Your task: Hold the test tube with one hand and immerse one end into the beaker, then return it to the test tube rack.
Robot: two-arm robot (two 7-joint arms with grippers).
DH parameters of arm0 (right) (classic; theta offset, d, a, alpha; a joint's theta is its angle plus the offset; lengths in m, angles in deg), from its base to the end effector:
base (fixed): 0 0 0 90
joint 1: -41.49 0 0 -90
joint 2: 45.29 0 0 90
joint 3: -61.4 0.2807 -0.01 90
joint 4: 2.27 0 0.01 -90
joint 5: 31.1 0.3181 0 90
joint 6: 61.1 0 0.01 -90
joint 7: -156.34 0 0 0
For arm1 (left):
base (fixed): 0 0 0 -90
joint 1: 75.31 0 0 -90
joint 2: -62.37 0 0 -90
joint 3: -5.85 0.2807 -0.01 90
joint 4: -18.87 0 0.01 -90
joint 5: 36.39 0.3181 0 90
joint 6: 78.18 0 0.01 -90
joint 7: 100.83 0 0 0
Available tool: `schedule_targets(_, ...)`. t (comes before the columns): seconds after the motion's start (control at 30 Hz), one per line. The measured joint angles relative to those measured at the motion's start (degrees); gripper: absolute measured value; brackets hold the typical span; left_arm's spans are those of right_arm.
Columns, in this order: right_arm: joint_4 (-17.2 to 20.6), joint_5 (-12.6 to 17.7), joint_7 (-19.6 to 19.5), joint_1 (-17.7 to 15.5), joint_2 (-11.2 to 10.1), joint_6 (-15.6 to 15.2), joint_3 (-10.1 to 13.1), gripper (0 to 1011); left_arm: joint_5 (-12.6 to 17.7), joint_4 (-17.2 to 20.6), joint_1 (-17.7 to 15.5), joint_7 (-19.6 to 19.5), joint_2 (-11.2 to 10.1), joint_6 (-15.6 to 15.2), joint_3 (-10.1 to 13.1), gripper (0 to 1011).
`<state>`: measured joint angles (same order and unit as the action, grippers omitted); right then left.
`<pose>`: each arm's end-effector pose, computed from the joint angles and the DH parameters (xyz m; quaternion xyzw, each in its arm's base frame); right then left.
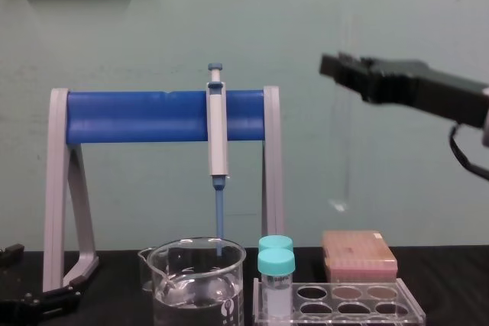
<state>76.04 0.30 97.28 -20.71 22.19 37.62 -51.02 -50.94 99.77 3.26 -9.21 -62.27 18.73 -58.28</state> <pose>0.4452 -0.0208 -0.1908 0.0973 -0.1029 -0.3663 0.9197 0.3653 0.0749 -0.2966 0.1414 -0.1324 0.5799 0.7913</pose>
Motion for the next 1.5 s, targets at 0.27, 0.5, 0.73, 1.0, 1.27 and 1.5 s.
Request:
schedule_targets(0.27, -0.25, -1.09, -1.87, -2.85, -0.26, -2.57, 0.37, 225, 0.00, 0.00, 0.00, 0.00, 0.00, 0.00, 0.00, 1000)
schedule_targets(0.5, -0.80, -1.53, -2.23, -4.31, 0.09, -3.98, 0.56, 225, 0.00, 0.00, 0.00, 0.00, 0.00, 0.00, 0.00, 1000)
schedule_targets(0.73, -1.29, -1.42, -1.73, -4.62, 0.91, -4.35, 0.60, 225, 0.00, 0.00, 0.00, 0.00, 0.00, 0.00, 0.00, 1000)
schedule_targets(1.0, -1.69, -1.24, -0.77, -4.51, 1.29, -4.66, 0.23, 225, 0.00, 0.00, 0.00, 0.00, 0.00, 0.00, 0.00, 1000)
schedule_targets(1.27, -1.82, -1.10, -0.60, -4.57, 1.29, -5.07, 0.06, 225, 0.00, 0.00, 0.00, 0.00, 0.00, 0.00, 0.00, 1000)
schedule_targets(1.5, -1.86, -0.79, -0.31, -4.78, 1.25, -5.46, -0.09, 224, 0.00, 0.00, 0.00, 0.00, 0.00, 0.00, 0.00, 1000)
